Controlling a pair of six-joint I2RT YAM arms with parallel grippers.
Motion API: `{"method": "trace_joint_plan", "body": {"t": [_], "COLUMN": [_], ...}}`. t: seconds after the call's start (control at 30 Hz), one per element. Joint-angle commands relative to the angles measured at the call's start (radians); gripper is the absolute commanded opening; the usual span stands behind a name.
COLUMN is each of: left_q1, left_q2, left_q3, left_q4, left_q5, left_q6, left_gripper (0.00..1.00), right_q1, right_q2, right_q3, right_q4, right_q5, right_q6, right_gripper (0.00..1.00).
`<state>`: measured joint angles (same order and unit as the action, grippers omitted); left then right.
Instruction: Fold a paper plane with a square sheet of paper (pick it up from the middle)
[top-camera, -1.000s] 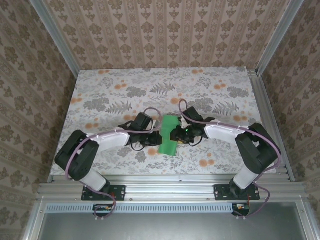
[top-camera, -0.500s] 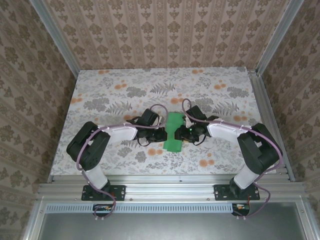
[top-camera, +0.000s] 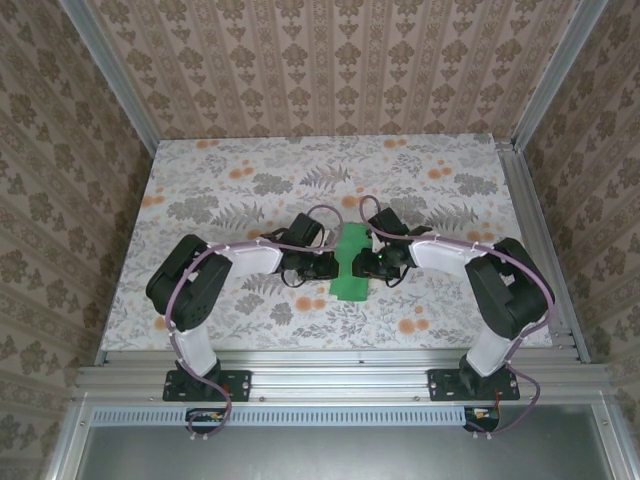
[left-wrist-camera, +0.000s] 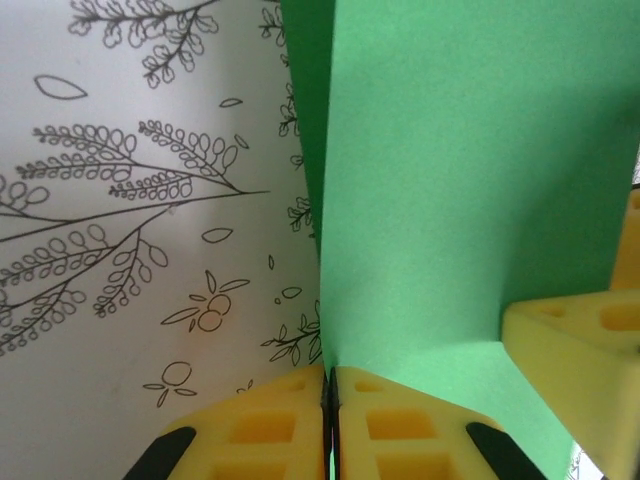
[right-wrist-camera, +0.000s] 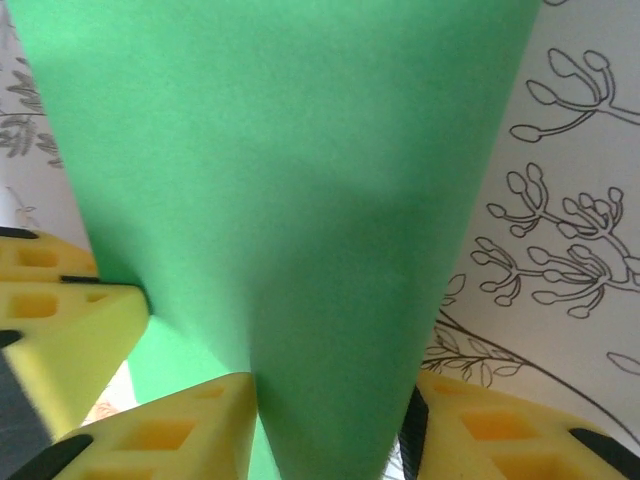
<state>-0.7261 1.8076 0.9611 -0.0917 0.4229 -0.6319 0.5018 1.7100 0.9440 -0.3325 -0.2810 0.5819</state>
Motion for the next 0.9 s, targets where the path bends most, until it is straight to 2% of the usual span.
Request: {"method": "trace_joint_plan", "body": {"t": [0.0, 0.13, 0.37, 0.7, 0.87], "left_q1": [0.001, 0.001, 0.002, 0.021, 0.033], "left_q2": [0.03, 0.03, 0.01, -0.029, -0.039], "left_q3": [0.024, 0.018, 0.025, 0.055, 0.06], "left_q4": [-0.017, -0.012, -0.016, -0.053, -0.07], "left_q5": [0.019, 0.026, 0.037, 0.053, 0.056], "left_q6": [0.023, 0.021, 0.017, 0.036, 0.045], "left_gripper": [0.12, 0.15, 0.21, 0.31, 0.33], "right_q1": [-0.006, -0.009, -0.021, -0.054, -0.063], "right_q2": [0.024, 0.037, 0.01, -0.021, -0.03], "right_q3": [0.029, 0.03, 0.006, -0.064, -0.077], "right_q4": [-0.045, -0.04, -0.025, 0.046, 0.068], "right_q5": [0.04, 0.04, 0.015, -0.08, -0.132], "right_q6": [-0.03, -0.038, -0.055, -0.074, -0.076], "right_gripper": [0.42, 0.39, 0.39, 0.37, 0.36]}}
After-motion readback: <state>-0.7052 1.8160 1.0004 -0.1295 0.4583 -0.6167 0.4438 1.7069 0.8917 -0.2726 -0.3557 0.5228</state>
